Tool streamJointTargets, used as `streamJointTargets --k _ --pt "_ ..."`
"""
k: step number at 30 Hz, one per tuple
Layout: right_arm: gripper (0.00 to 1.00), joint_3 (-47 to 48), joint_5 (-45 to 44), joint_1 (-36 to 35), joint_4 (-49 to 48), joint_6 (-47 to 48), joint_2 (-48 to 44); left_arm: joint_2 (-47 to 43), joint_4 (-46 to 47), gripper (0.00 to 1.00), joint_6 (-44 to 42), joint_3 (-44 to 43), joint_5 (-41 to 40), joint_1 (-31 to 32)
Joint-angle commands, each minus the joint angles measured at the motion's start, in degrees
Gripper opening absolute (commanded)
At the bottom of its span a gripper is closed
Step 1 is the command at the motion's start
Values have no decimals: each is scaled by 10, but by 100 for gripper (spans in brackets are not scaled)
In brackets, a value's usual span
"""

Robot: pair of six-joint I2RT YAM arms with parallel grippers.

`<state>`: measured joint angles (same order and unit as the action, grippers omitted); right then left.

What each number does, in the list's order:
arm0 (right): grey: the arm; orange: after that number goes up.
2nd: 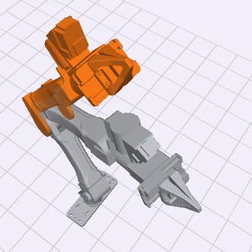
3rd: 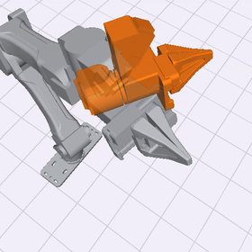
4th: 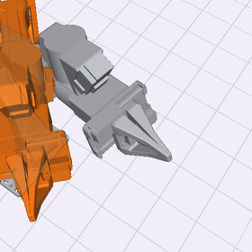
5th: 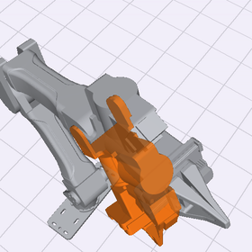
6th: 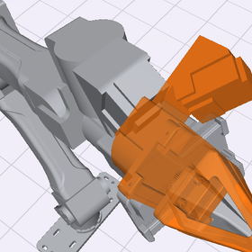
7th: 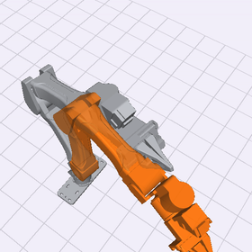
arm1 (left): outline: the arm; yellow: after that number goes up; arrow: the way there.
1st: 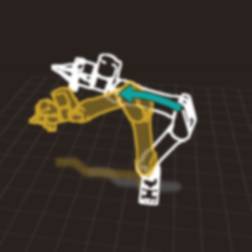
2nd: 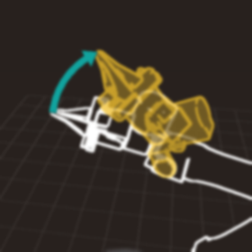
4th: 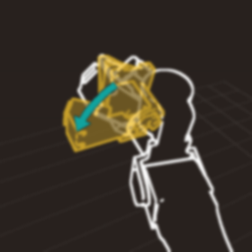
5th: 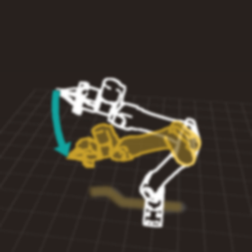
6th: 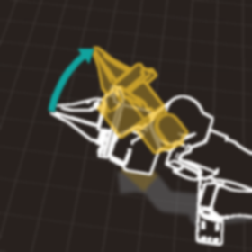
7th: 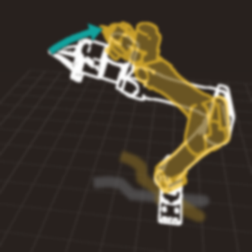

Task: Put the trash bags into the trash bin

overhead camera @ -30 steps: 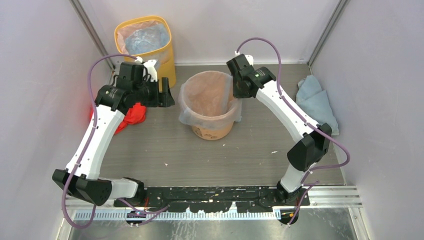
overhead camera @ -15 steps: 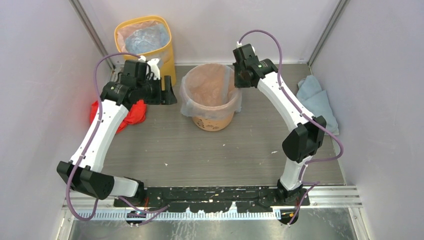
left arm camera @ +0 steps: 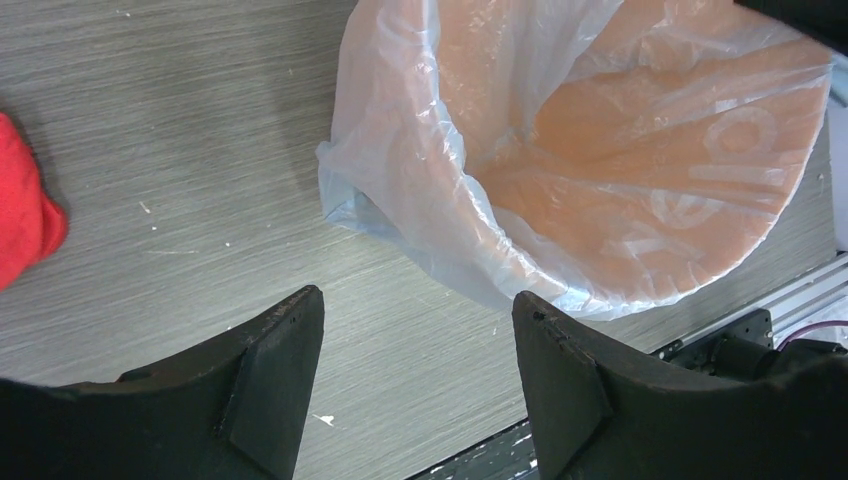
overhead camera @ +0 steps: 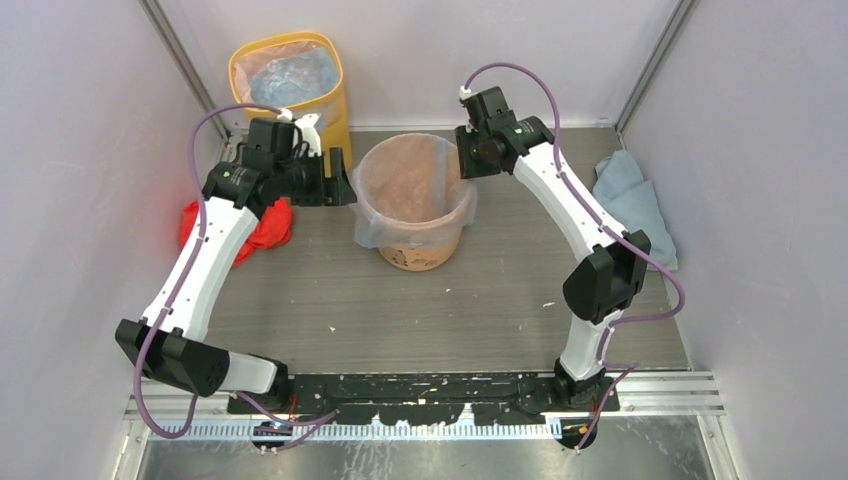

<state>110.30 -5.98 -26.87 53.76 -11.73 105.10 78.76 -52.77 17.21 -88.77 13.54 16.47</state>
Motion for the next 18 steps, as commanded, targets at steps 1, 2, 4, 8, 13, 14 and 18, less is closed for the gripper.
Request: streamJointTargets --k 1,2,4,8,13,14,18 --pt "51 -14 3 -3 -4 12 -50 -6 36 70 5 -29 14 -3" --pt "62 -18 -3 -3 -11 9 -58 -6 35 70 5 -34 15 -3" --pt "70 -26 -9 -2 -23 5 -78 -12 33 71 4 -40 19 -3" --pt "92 -45 -21 -3 -46 -4 -129 -32 34 77 4 -52 24 -3" --pt "100 -68 -9 -3 -68 -18 -205 -56 21 97 5 -75 23 -3" --pt "100 -74 -7 -3 -75 -19 -220 -64 18 99 4 -80 18 -3" --pt "100 -74 -15 -3 -55 -16 -266 -104 -6 100 4 -104 -21 -3"
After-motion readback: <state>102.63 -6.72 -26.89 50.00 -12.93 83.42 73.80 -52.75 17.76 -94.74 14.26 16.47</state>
